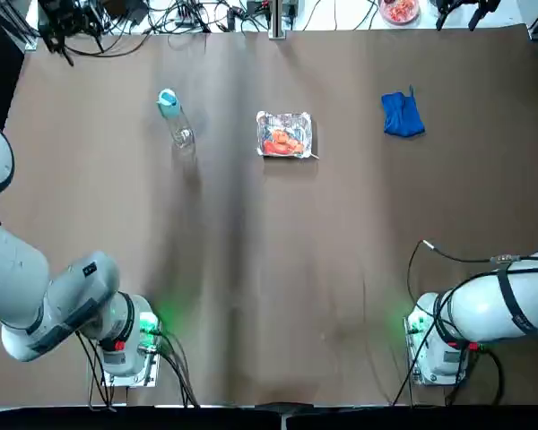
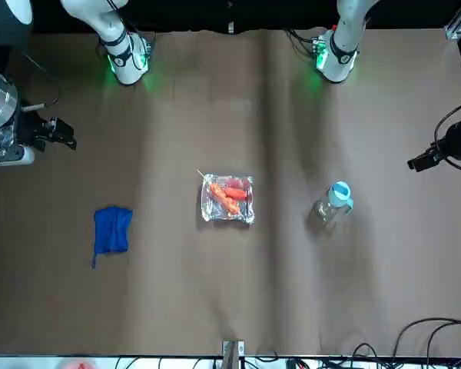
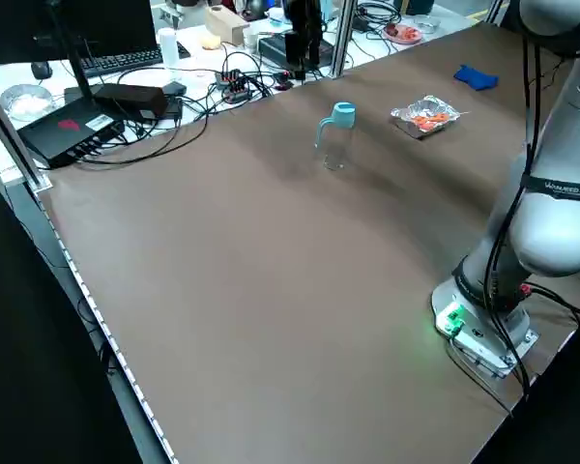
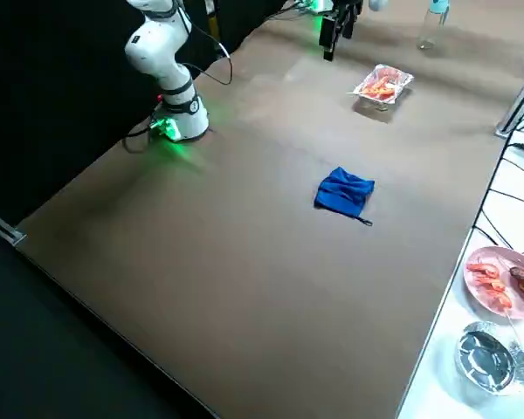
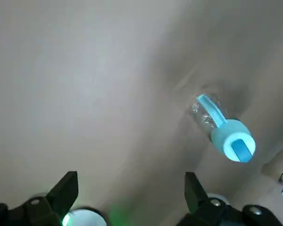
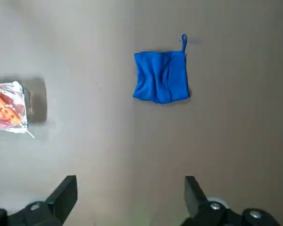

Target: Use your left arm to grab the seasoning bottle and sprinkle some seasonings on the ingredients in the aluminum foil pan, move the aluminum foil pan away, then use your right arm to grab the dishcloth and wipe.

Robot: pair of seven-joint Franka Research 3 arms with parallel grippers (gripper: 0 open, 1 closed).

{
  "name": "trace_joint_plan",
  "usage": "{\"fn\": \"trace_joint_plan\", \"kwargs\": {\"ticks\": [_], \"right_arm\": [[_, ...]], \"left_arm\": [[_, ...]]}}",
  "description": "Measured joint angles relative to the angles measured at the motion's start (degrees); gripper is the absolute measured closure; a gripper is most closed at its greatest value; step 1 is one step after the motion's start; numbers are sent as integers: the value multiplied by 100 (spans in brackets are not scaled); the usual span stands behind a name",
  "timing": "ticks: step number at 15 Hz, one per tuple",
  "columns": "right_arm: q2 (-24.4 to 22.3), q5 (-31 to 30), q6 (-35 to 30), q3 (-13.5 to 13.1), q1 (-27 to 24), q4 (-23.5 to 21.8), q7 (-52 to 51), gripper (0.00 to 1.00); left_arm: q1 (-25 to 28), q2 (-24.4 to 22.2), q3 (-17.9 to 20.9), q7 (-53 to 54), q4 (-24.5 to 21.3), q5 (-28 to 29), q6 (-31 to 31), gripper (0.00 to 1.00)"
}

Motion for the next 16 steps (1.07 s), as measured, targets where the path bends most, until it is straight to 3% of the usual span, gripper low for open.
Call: {"fn": "trace_joint_plan", "kwargs": {"ticks": [2,5,10,16], "right_arm": [[0,0,0,-1,9,-3,0,0],[1,0,0,-1,9,-18,0,0],[9,0,0,0,12,-31,0,0],[65,2,13,1,62,-34,0,0]], "left_arm": [[182,-25,-2,-1046,-427,-186,405,0],[137,-105,-165,-2781,-1047,-196,1557,0],[-132,-103,-369,-4547,-2129,-196,3346,0],[-319,213,-369,-5618,-2373,-82,3579,0]]}}
